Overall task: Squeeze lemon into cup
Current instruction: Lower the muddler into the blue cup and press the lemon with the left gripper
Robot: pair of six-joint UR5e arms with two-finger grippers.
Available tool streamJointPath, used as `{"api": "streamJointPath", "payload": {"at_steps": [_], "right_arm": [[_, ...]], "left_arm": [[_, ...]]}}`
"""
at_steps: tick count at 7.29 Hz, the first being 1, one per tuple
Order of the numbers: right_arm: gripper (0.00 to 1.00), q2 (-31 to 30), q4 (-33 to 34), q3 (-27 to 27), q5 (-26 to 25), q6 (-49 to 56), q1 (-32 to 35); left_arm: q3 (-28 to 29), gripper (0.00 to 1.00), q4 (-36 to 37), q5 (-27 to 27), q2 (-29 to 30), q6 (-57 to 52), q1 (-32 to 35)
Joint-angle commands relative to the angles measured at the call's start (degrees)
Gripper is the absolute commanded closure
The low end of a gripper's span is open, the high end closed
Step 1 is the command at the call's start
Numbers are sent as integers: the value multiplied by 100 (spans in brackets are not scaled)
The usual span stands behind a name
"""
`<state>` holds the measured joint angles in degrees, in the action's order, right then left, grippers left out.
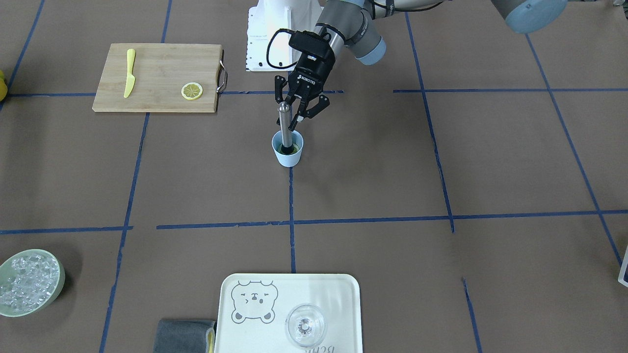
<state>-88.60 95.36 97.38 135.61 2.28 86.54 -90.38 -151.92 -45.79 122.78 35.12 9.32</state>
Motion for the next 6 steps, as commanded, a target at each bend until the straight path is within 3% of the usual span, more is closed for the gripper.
{"api": "streamJointPath", "payload": {"at_steps": [1, 4, 6], "right_arm": [[0, 0, 0, 0, 0, 9, 3], [0, 9, 0, 0, 0, 9, 29], [0, 9, 0, 26, 17, 9, 64]], "left_arm": [[100, 100, -162, 0, -9, -5, -9], [30, 100, -163, 0, -18, -32, -53], [-337, 100, -172, -9, -44, -267, -45]]}}
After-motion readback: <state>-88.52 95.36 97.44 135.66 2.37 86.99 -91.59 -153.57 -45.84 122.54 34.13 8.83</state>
